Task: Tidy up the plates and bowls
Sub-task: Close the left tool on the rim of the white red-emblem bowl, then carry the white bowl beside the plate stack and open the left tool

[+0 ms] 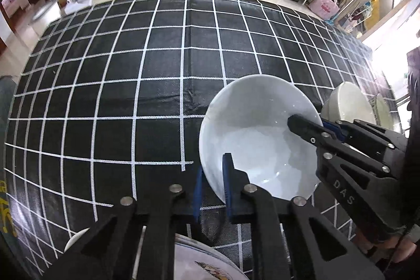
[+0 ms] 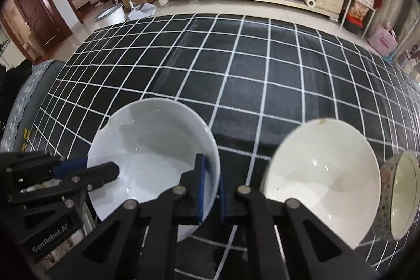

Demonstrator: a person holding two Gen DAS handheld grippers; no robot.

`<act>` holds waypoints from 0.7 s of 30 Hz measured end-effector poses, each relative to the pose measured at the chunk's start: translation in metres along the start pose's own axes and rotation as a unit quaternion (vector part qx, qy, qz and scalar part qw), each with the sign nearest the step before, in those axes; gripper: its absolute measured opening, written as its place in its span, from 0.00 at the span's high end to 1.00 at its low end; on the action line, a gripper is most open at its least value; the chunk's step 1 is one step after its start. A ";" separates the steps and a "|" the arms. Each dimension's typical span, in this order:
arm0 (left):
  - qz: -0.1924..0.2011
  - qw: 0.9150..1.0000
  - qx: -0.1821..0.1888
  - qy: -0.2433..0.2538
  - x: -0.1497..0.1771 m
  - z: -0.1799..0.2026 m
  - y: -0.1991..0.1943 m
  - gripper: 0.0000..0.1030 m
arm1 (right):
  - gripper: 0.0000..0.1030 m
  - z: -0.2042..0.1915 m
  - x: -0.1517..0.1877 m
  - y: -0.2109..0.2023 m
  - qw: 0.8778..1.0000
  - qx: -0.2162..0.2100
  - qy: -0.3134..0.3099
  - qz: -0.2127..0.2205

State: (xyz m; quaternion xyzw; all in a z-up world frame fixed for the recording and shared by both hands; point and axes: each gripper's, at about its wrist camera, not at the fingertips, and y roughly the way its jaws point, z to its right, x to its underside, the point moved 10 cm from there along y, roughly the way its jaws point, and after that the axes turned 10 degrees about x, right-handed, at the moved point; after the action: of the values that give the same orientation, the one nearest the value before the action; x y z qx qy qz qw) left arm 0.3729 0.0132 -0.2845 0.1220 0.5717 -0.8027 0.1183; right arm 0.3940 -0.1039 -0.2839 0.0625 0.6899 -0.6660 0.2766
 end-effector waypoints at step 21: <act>0.027 0.999 0.019 0.028 0.058 0.049 -0.078 0.89 | 0.89 0.018 0.051 -0.087 0.999 0.014 0.043 0.022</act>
State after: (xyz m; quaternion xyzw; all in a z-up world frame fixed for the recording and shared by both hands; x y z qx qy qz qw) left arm 0.2891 -0.0110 -0.2188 0.1617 0.5558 -0.8064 0.1212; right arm 0.3168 -0.1444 -0.2304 0.1100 0.6904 -0.6658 0.2607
